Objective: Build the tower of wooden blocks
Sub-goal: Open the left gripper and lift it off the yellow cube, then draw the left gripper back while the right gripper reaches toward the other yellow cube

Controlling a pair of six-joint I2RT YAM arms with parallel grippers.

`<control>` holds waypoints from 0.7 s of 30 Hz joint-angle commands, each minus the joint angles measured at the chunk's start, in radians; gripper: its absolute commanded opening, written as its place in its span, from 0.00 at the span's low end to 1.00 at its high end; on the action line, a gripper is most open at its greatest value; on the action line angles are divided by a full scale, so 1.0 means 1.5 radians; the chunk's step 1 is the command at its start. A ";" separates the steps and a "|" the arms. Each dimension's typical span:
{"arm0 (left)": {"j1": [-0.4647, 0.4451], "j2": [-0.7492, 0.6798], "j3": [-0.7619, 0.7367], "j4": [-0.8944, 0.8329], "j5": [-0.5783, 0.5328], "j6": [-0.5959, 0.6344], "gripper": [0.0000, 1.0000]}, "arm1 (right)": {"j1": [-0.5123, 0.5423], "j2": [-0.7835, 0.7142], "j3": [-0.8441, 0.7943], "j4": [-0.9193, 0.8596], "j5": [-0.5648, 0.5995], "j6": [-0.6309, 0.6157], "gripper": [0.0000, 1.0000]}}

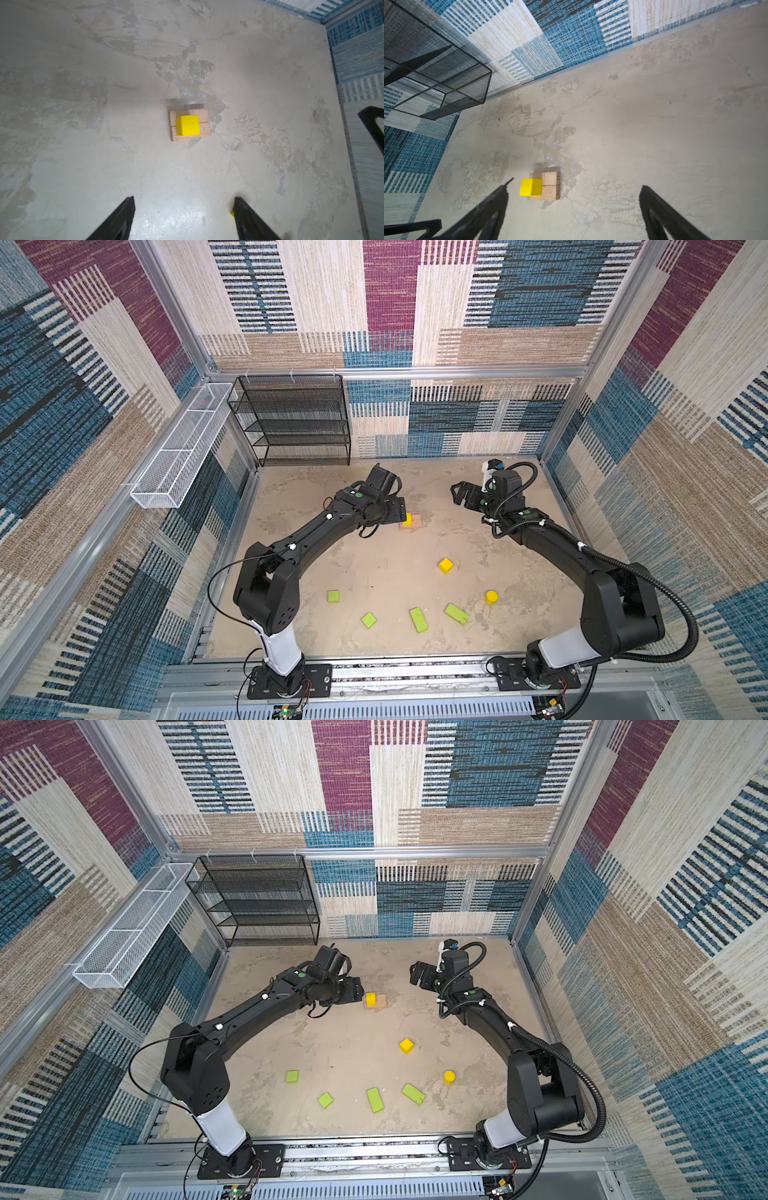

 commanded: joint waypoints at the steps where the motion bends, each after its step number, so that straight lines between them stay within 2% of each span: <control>1: 0.016 -0.035 -0.055 0.076 0.033 0.016 0.79 | 0.016 0.020 0.031 -0.047 0.022 -0.037 1.00; 5: 0.042 -0.073 -0.108 0.123 0.074 0.017 0.79 | 0.045 0.041 0.078 -0.125 0.063 -0.081 0.99; 10: 0.056 -0.109 -0.138 0.141 0.086 0.032 0.79 | 0.070 0.041 0.089 -0.180 0.062 -0.115 0.99; 21: 0.089 -0.206 -0.235 0.213 0.089 0.026 0.79 | 0.145 0.027 0.037 -0.272 0.118 -0.099 0.92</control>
